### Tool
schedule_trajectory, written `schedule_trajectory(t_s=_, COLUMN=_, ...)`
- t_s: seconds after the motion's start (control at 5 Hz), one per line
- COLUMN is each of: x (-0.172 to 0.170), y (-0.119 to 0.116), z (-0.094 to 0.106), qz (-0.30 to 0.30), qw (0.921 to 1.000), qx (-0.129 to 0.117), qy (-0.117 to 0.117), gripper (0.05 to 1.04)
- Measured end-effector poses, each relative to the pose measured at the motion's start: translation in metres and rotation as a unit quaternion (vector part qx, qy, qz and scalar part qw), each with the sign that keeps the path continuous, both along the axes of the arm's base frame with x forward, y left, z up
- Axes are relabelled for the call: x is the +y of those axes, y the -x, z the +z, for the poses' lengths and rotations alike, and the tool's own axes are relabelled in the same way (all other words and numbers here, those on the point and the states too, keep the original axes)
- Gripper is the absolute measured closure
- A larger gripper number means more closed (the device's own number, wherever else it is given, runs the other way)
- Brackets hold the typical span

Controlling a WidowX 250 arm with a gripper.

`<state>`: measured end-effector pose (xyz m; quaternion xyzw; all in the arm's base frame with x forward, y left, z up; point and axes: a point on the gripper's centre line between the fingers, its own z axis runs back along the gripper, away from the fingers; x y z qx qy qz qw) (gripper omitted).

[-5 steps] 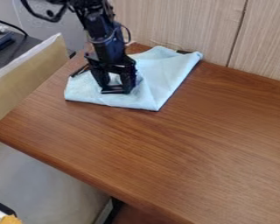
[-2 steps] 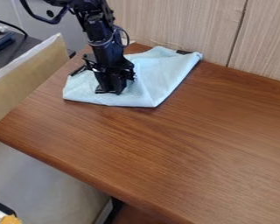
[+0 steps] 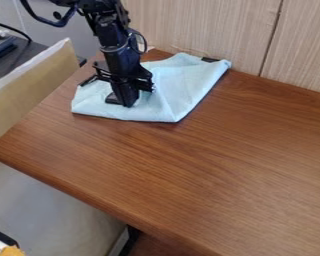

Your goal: Unfold the cloth half to the bottom.

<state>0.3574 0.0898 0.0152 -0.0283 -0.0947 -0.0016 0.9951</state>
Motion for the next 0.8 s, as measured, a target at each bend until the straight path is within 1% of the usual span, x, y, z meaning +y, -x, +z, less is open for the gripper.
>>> schedule_trajectory(t_s=0.2, x=-0.001, y=-0.002, z=0.011, qz=0.001, qw=0.9999, qx=-0.011, qy=0.001, gripper=1.029)
schedule_trajectory(t_s=0.4, x=-0.003, y=-0.003, z=0.026, qz=0.007, qw=0.9997, qx=-0.021, qy=0.01, gripper=1.029)
schedule_trajectory(t_s=0.6, x=-0.007, y=-0.004, z=0.054, qz=0.01, qw=0.9987, qx=-0.048, qy=0.017, gripper=1.029)
schedule_trajectory(t_s=0.8, x=-0.006, y=0.023, z=0.076, qz=0.018, qw=0.9972, qx=-0.068, qy=0.025, gripper=1.029)
